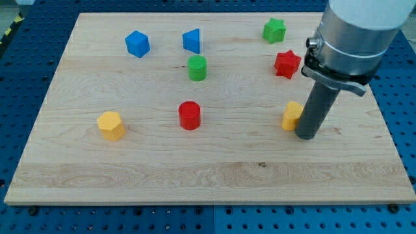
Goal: Move the yellow heart closer to the red star
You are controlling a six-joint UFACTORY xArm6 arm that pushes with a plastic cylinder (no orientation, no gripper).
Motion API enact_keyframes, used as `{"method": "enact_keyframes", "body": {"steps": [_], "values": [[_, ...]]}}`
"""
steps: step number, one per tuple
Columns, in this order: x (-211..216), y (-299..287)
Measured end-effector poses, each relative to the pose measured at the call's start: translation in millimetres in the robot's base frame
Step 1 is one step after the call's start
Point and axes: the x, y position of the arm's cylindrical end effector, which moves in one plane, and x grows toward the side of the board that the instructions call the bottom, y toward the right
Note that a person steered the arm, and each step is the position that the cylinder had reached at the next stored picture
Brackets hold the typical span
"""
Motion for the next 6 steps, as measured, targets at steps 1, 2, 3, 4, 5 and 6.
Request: {"method": "enact_keyframes", "body": {"steps": [1,2,3,4,5,6], "values": [[-2,-1],[-18,-12],[-47,-12],[-71,-17],[-88,-20],[-49,-17]]}}
